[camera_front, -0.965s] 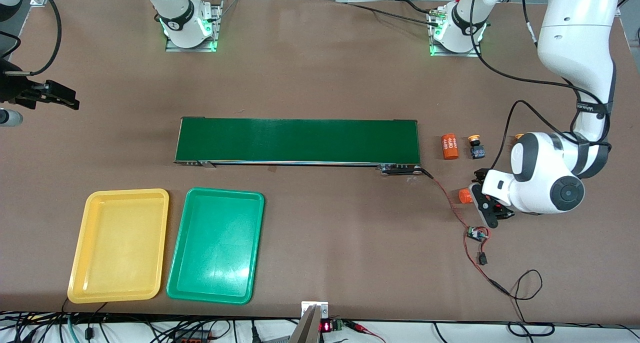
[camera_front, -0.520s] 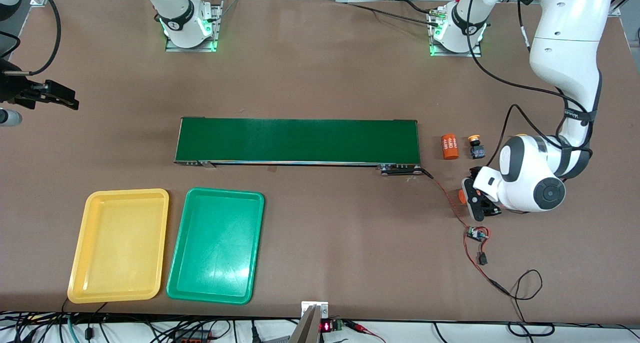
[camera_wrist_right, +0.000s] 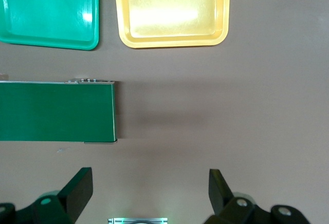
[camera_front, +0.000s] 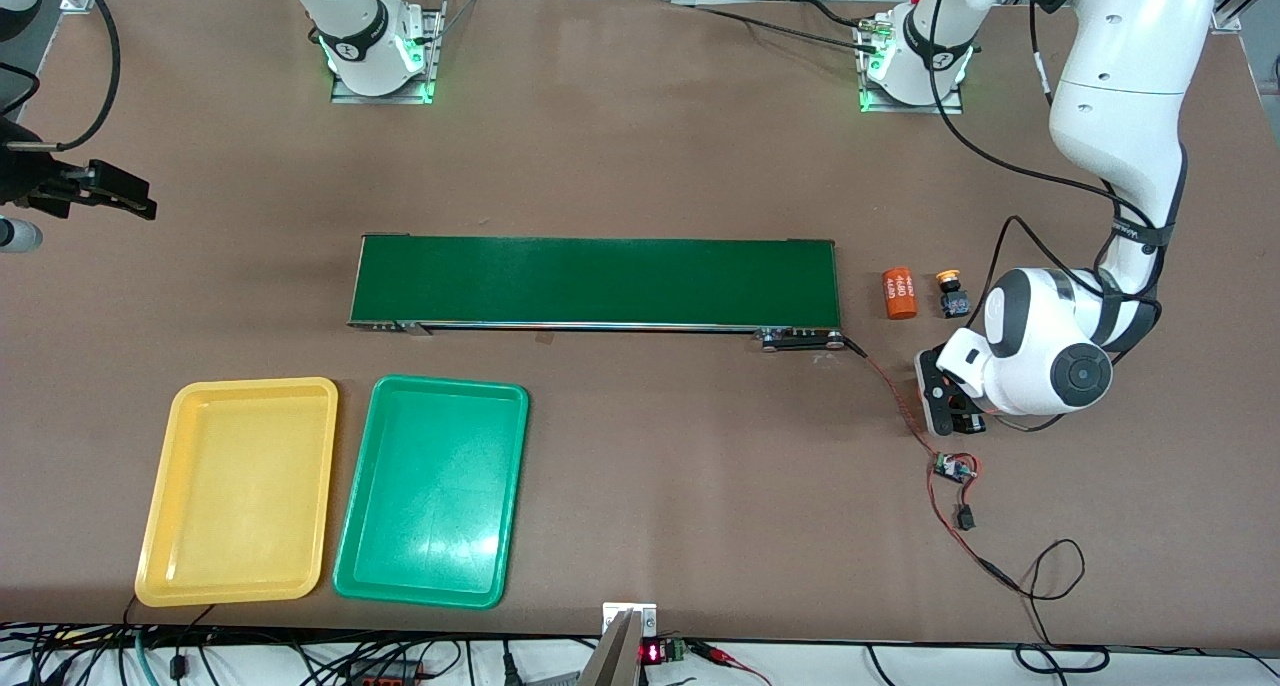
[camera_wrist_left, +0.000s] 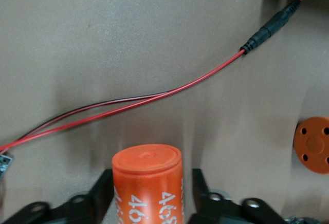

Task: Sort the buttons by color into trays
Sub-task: 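Grasp the orange cylinder with the left gripper and lift it, then carry the cylinder onto the green belt and open the left gripper, then move the left gripper over the orange-capped button, then grasp the orange-capped button with the left gripper and lift, then lower the button onto the green belt and release it, then grasp the green-capped button with the left gripper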

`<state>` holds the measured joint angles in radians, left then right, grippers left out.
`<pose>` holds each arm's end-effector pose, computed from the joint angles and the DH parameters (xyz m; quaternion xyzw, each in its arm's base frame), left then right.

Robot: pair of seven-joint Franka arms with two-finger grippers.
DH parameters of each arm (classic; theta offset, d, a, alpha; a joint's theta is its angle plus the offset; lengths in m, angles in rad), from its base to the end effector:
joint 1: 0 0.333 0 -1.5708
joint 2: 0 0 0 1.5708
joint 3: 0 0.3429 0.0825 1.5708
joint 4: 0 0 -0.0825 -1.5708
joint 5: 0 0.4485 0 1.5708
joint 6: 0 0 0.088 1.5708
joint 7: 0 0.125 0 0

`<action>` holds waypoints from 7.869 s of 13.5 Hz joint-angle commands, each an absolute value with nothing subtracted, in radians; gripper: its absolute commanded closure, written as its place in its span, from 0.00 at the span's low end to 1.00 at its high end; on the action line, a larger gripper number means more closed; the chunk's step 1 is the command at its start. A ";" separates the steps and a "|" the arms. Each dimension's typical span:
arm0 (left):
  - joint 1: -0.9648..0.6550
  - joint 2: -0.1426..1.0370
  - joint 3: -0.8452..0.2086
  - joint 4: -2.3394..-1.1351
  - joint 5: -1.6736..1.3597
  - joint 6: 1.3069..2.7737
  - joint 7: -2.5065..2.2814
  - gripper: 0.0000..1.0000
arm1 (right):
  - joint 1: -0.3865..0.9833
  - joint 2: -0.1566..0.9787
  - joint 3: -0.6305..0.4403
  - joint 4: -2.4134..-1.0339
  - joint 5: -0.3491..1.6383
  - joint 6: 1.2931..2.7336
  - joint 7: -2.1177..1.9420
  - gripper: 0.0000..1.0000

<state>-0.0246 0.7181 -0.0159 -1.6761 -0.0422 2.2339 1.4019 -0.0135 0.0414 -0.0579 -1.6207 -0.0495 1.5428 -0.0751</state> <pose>0.7194 -0.0304 0.1267 0.7588 -0.6461 -0.0491 0.0666 0.6213 -0.0501 0.5791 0.9979 0.0026 -0.0613 0.0215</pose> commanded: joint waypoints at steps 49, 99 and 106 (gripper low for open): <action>0.511 0.276 -0.434 -2.230 0.046 2.302 0.389 0.00 | -0.032 0.089 -0.060 -1.560 -0.020 1.500 -0.075 0.00; 0.177 0.239 -0.488 -2.095 -0.041 2.307 -0.120 0.00 | -0.023 0.106 -0.052 -1.562 -0.029 1.506 -0.080 0.00; 0.413 0.357 -0.384 -1.990 0.119 2.316 -0.118 0.00 | -0.025 0.106 -0.051 -1.562 -0.023 1.506 -0.080 0.00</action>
<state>0.4136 0.2957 -0.4211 -2.0701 0.0297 2.3232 -0.1180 -0.0213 0.1083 -0.0531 -1.5714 -0.0372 1.5173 -0.0745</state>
